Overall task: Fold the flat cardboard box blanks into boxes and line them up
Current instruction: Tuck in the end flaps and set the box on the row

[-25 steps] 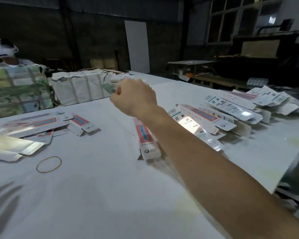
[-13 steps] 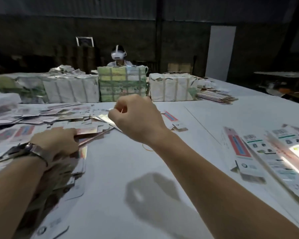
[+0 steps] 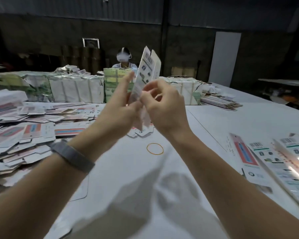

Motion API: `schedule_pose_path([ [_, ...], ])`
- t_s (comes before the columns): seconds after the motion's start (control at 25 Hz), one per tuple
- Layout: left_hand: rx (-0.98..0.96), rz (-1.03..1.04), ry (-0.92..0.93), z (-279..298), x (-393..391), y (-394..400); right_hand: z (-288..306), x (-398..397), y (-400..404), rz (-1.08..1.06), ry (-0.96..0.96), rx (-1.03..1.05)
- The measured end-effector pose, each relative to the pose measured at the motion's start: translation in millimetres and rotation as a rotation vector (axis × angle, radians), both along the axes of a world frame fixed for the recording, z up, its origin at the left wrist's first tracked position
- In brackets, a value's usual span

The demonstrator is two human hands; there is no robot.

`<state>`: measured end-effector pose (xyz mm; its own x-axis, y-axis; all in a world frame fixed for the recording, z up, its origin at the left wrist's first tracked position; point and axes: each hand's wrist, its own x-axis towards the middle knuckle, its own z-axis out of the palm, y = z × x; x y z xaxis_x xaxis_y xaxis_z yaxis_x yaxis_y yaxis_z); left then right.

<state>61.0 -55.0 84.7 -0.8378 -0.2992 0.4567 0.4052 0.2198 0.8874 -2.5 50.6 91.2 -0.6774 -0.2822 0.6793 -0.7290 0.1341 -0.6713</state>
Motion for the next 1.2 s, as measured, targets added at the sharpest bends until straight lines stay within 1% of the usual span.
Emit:
schedule_pose_path([
  [0.08, 0.253, -0.149, 0.051, -10.1, -5.8, 19.0, -2.1, -7.1, 0.3, -0.045, -0.040, -0.054],
  [0.16, 0.363, -0.239, 0.048, -19.7, -8.8, 26.1, -4.5, -14.5, 2.6, -0.093, -0.083, -0.117],
  [0.24, 0.356, -0.271, 0.004, -25.4, -9.5, 23.1, -7.2, -19.6, 7.3, -0.087, -0.142, -0.181],
  [0.36, 0.304, -0.295, -0.092, -29.6, -6.8, 16.0, -15.7, -15.5, 10.5, 0.029, -0.264, -0.215],
  [0.44, 0.379, -0.359, -0.087, -33.2, -5.0, 14.7, -22.7, -7.7, 8.1, 0.105, -0.281, -0.222],
  [0.52, 0.453, -0.428, -0.069, -34.8, -2.3, 14.8, -24.4, -2.5, 6.4, 0.147, -0.242, -0.234],
  [0.64, 0.405, -0.407, -0.112, -34.1, -5.5, 6.9, -19.5, -3.0, 7.8, 0.256, -0.253, -0.265],
  [0.76, 0.420, -0.423, -0.161, -34.6, -10.8, 13.2, -19.0, 0.9, 7.9, 0.268, -0.316, -0.157],
  [0.84, 0.392, -0.379, -0.141, -36.5, -11.8, 20.9, -19.5, 3.7, 7.6, 0.297, -0.333, -0.156],
  [0.92, 0.339, -0.264, -0.093, -34.3, -11.2, 19.8, -16.7, 3.1, 10.0, 0.377, -0.358, -0.211],
  [1.04, 0.220, -0.118, -0.078, -34.1, -10.0, 10.1, -15.4, 1.1, 13.6, 0.474, -0.342, -0.218],
  [1.12, 0.151, -0.057, -0.037, -37.3, -10.8, 10.6, -17.3, 2.1, 12.1, 0.424, -0.297, -0.223],
  [1.2, 0.123, -0.083, 0.000, -39.2, -14.1, 13.9, -22.6, 4.3, 7.4, 0.420, -0.311, -0.238],
])
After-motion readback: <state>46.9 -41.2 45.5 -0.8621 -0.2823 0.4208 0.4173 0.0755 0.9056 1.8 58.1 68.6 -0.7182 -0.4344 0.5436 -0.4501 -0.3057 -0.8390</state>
